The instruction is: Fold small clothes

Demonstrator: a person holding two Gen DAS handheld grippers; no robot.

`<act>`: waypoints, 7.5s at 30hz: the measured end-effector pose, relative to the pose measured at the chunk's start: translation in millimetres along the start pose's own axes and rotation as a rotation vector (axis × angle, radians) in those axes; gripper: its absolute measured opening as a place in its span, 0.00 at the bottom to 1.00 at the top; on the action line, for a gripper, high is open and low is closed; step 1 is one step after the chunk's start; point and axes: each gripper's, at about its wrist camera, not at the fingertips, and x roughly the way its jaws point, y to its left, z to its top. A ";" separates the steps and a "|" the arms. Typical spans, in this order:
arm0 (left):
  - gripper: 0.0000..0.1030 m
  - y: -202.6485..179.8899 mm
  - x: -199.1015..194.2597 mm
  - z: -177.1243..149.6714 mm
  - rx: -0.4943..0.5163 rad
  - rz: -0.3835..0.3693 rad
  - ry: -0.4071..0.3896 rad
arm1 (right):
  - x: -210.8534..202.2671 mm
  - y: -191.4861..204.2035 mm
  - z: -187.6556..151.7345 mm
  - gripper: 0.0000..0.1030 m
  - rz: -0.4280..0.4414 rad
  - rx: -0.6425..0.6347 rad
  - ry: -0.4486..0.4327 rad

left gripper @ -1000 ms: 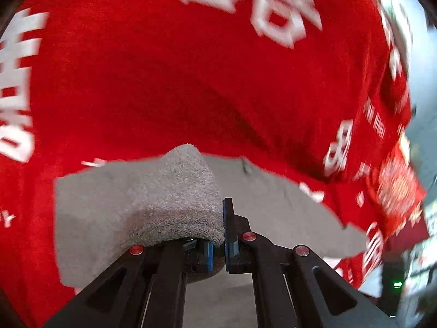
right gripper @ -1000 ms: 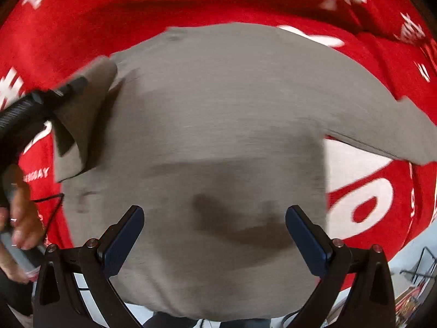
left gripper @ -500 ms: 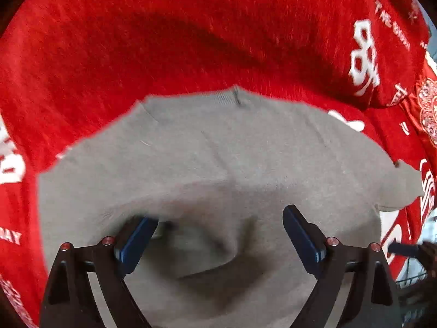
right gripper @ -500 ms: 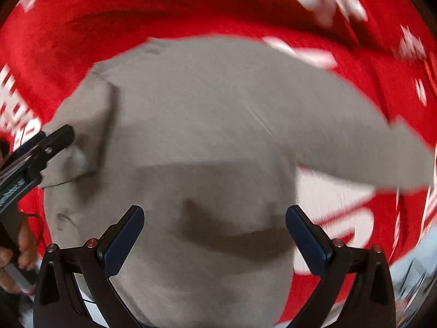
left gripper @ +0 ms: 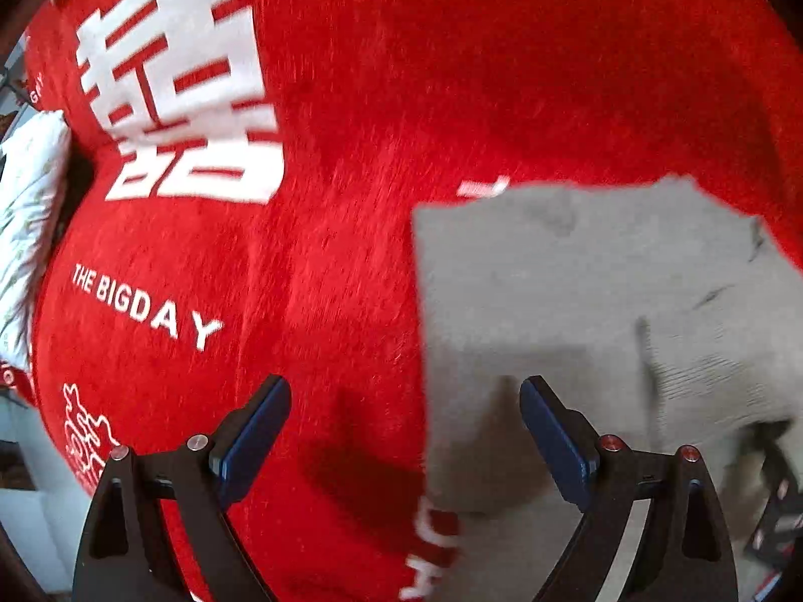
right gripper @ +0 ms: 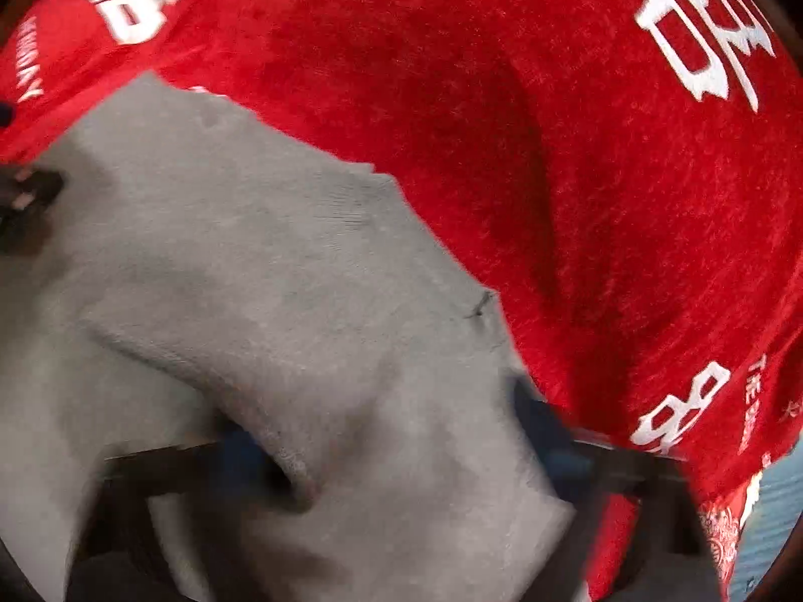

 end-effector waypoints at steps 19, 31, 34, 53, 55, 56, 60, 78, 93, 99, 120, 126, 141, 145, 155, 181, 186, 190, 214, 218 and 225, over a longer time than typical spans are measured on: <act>0.90 23.7 33.5 24.8 -0.005 -0.069 0.047 | 62.0 -150.6 -158.4 0.53 0.738 1.398 0.204; 0.64 31.7 48.4 34.3 -0.047 -0.133 0.070 | 41.1 -153.6 -146.1 0.09 0.497 1.109 0.244; 0.64 25.4 47.4 33.1 -0.014 -0.105 0.050 | 43.3 -162.8 -173.8 0.13 0.479 1.201 0.254; 0.64 -22.2 -7.5 3.0 0.083 -0.115 0.052 | 5.3 -186.7 -264.6 0.56 0.539 1.342 0.355; 0.64 -42.3 -12.1 -5.6 0.117 -0.140 0.065 | 3.7 -189.4 -272.5 0.56 0.553 1.357 0.365; 0.64 -55.8 -14.6 -11.1 0.139 -0.160 0.075 | 4.4 -190.0 -276.4 0.56 0.561 1.365 0.372; 0.64 -99.0 -22.0 -27.5 0.200 -0.215 0.107 | 5.9 -196.0 -290.2 0.56 0.567 1.393 0.385; 0.84 -215.1 -44.6 -45.8 0.373 -0.250 0.114 | 7.9 -273.0 -453.4 0.56 0.411 1.866 0.318; 1.00 -282.8 -57.4 -60.6 0.428 -0.268 0.123 | 45.4 -302.1 -502.3 0.62 0.464 2.043 0.200; 1.00 -295.3 -52.0 -58.6 0.397 -0.225 0.126 | 55.9 -306.4 -508.8 0.62 0.549 2.142 0.106; 1.00 -240.9 -43.5 -50.9 0.366 -0.209 0.120 | 47.8 -331.3 -362.2 0.07 0.989 1.910 -0.277; 1.00 -200.1 -41.7 -44.7 0.290 -0.202 0.122 | 38.9 -307.6 -232.1 0.07 1.062 1.546 -0.236; 1.00 -94.3 -21.8 -36.4 0.126 -0.158 0.131 | 84.6 -156.4 -119.2 0.11 0.965 1.221 0.232; 1.00 -97.6 -14.8 -35.7 0.099 -0.173 0.129 | 79.3 -161.7 -129.9 0.36 0.954 1.250 0.227; 1.00 -67.9 -8.5 -23.8 0.070 -0.174 0.104 | 81.9 -201.8 -150.2 0.11 0.823 1.467 0.158; 1.00 -17.6 6.8 -3.3 -0.196 -0.597 0.150 | 50.7 -112.4 -101.2 0.21 1.037 1.012 0.240; 1.00 -31.4 9.4 9.2 -0.210 -0.641 0.161 | 79.8 -113.5 -113.9 0.60 1.236 1.339 0.209; 1.00 -33.4 10.1 13.7 -0.225 -0.648 0.163 | 96.7 -91.7 -104.3 0.60 1.222 1.483 0.253; 0.18 -64.6 38.9 33.9 -0.326 -0.847 0.264 | 79.3 -107.2 -117.9 0.12 1.229 1.425 0.263; 0.07 -66.2 27.2 38.6 -0.273 -0.827 0.212 | 73.3 -130.0 -166.1 0.56 1.087 1.438 0.279; 0.07 -49.0 -15.5 40.9 -0.197 -0.836 0.106 | 76.5 -186.6 -246.7 0.53 0.958 1.760 0.191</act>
